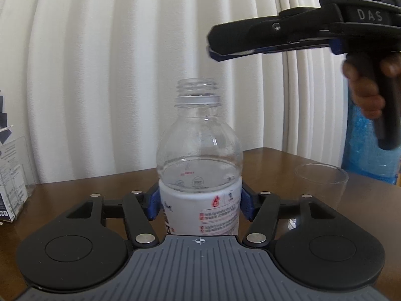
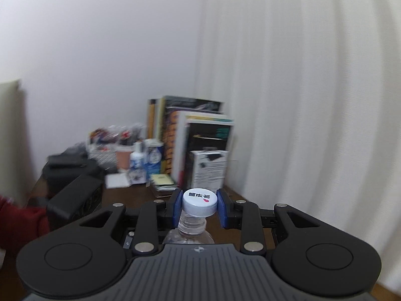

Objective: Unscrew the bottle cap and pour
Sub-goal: 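Lift the white cap up off the bottle mouth with the right tool, then carry the cap away with the right tool while the left tool releases the bottle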

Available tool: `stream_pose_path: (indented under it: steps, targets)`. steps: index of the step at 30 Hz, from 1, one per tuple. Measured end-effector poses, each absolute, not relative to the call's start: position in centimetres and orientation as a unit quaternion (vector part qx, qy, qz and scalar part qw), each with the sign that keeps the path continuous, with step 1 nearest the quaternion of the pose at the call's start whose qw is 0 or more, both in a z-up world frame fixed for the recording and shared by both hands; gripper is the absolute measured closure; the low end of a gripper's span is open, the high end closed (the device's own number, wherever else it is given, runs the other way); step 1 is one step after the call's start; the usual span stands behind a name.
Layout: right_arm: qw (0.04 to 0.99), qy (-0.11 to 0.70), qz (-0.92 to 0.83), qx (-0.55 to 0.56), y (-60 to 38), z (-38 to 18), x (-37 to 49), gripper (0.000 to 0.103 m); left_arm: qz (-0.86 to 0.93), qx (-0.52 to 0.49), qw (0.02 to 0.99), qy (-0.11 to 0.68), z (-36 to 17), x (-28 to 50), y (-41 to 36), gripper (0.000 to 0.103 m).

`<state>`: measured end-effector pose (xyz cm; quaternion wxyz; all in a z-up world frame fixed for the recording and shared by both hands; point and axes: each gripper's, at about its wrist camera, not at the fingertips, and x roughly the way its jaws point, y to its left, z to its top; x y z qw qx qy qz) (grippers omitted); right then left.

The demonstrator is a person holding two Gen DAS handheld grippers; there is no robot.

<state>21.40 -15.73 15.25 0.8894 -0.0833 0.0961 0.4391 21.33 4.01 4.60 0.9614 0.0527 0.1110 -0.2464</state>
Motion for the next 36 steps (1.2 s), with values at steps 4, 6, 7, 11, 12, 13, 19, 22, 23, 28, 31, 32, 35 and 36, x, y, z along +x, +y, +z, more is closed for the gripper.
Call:
stream_pose_path:
  steps: [4,6,7,11,12,13,19,22,23,28,31,32,35,36]
  targets:
    - [0.909,0.113,0.395,-0.07,-16.4,15.0,20.1,0.071,-0.234,0.042,0.965,0.112,5.0,20.4,3.8,0.018]
    - [0.919,0.112,0.373,-0.063,-16.9,15.0,19.3,0.071,-0.23,0.041,0.965,0.118,5.1,20.1,3.5,0.018]
    - [0.923,0.11,0.364,-0.062,-17.1,15.0,18.8,0.071,-0.228,0.043,0.965,0.12,5.1,19.8,3.4,0.018]
    - [0.942,0.098,0.311,-0.076,-18.1,14.6,15.8,0.071,-0.216,0.051,0.967,0.124,5.6,17.9,3.3,0.018]
    - [0.946,0.097,0.298,-0.079,-18.3,14.4,15.0,0.071,-0.213,0.052,0.968,0.124,5.7,17.4,3.3,0.018]
    - [0.949,0.097,0.29,-0.078,-18.6,14.2,14.3,0.071,-0.21,0.053,0.968,0.123,5.9,16.8,3.3,0.018]
    - [0.965,0.134,0.224,-0.022,-21.8,11.2,9.8,0.071,-0.207,0.064,0.969,0.116,6.6,13.4,3.2,0.016]
    - [0.965,0.179,0.19,-0.002,-22.9,8.5,8.9,0.071,-0.21,0.068,0.968,0.116,6.8,11.4,2.9,0.016]
    - [0.964,0.196,0.178,-0.003,-23.0,7.3,8.8,0.071,-0.211,0.069,0.968,0.117,6.7,11.0,2.5,0.016]
    - [0.958,0.245,0.147,0.005,-23.5,3.7,9.5,0.071,-0.208,0.065,0.968,0.122,5.8,10.1,1.8,0.016]
    - [0.954,0.266,0.135,0.006,-23.6,2.3,10.0,0.071,-0.205,0.059,0.969,0.126,5.6,9.3,1.7,0.016]
    - [0.953,0.274,0.131,0.007,-23.6,1.9,10.2,0.071,-0.204,0.057,0.969,0.127,5.5,9.3,1.7,0.016]
    - [0.95,0.287,0.122,0.007,-23.6,1.4,10.5,0.071,-0.202,0.053,0.969,0.129,5.4,9.2,1.8,0.016]
    - [0.95,0.289,0.121,0.006,-23.5,1.3,10.5,0.071,-0.202,0.052,0.969,0.13,5.3,9.1,1.8,0.016]
